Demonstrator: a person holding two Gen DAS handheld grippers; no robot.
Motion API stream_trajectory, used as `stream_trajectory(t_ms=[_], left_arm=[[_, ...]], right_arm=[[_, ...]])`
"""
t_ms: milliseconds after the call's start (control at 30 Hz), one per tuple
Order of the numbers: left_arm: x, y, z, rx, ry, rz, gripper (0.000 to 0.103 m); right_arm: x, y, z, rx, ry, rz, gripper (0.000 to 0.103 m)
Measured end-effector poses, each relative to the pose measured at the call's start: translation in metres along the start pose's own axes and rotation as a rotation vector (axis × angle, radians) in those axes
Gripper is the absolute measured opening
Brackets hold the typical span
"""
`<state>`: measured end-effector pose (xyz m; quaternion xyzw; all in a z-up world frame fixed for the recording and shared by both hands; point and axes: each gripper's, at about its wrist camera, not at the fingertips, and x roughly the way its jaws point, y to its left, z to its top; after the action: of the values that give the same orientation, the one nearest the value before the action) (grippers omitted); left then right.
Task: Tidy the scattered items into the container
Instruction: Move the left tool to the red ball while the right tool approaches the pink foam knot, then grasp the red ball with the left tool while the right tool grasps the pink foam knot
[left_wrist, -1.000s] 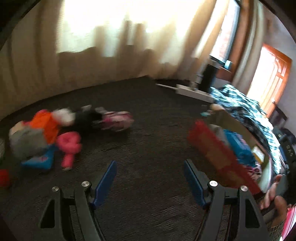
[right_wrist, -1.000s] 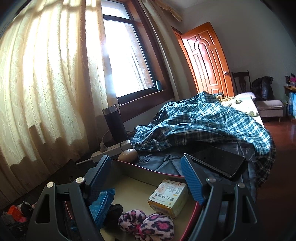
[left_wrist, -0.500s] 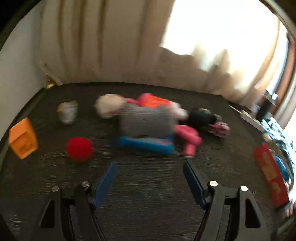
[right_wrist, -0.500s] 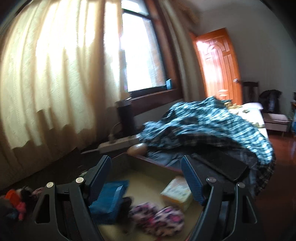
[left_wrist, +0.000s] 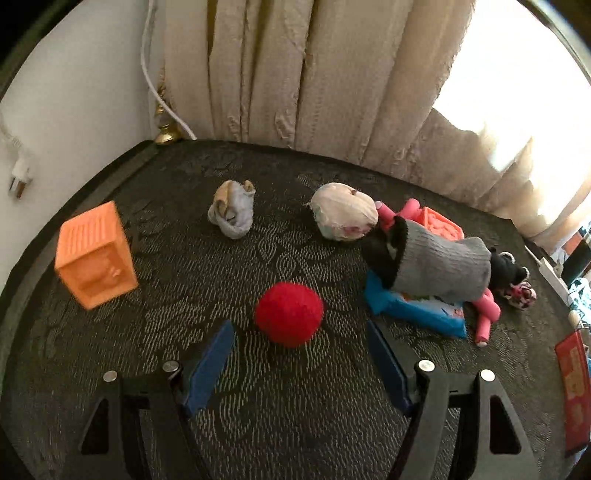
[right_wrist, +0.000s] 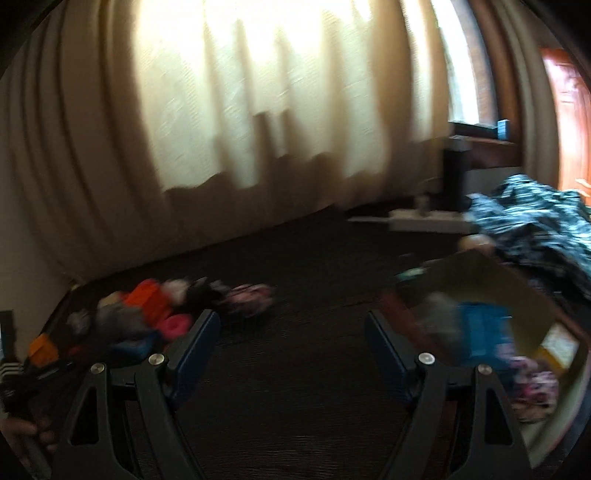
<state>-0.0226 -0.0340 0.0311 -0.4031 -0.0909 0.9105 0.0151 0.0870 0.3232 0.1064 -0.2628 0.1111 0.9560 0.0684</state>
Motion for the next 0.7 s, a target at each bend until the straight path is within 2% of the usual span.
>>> stream_trajectory(t_ms=[133,300,333,367,433,467,700], left_arm=[[0.008,-0.001,0.003,0.012,0.009,-0.002,0.076],[0.016,-0.001,0.003,0.017,0.030,-0.009,0.074],[0.018,-0.001,0.003,0.018,0.035,-0.010,0.069],[0.020,-0.001,0.003,0.019,0.039,-0.011,0.053],[0.023,-0.001,0.003,0.020,0.047,-0.015,0.047],[0.021,-0.001,0.002,0.013,0.049,-0.022,0.038],[0.000,-0.007,-0.003,0.001,0.025,-0.070,0.038]], right_arm=[[0.023,0.039,0.000,-0.057,0.037,0.050,0.083],[0.049,0.070,-0.015,-0.124,0.080,0.099,0.083],[0.053,0.071,-0.019,-0.131,0.096,0.105,0.083],[0.058,0.071,-0.023,-0.134,0.113,0.109,0.083],[0.066,0.068,-0.028,-0.127,0.145,0.114,0.083],[0.069,0.066,-0.030,-0.121,0.160,0.116,0.083],[0.083,0.056,-0.037,-0.081,0.226,0.166,0.083]])
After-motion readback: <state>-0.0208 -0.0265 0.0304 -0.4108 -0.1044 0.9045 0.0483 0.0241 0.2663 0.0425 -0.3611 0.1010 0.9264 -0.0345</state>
